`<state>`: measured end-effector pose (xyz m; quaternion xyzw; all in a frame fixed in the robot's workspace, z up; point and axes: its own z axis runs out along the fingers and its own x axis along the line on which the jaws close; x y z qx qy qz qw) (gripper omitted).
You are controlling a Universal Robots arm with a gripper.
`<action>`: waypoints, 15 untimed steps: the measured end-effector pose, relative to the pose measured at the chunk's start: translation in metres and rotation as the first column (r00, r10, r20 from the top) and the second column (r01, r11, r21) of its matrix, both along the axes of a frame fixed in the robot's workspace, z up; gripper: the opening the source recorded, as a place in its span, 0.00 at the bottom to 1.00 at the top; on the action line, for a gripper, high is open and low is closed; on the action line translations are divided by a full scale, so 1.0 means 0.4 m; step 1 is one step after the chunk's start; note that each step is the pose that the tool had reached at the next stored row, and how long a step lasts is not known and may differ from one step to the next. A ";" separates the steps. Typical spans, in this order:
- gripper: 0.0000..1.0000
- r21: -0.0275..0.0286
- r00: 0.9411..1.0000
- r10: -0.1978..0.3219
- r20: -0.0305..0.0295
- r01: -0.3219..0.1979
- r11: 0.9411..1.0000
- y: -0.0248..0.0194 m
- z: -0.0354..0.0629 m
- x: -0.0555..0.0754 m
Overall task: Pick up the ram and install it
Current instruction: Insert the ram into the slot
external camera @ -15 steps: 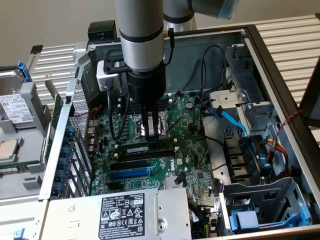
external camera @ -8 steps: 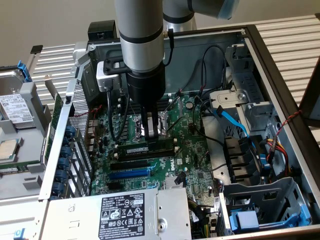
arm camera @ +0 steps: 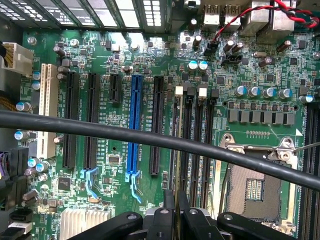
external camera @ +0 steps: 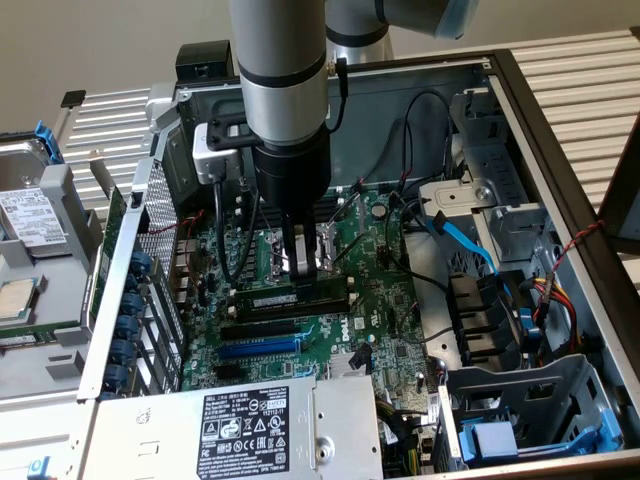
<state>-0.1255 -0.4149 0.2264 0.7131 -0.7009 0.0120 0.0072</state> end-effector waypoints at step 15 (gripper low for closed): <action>0.13 0.000 1.000 0.000 0.000 0.000 1.000 0.000 -0.003 0.000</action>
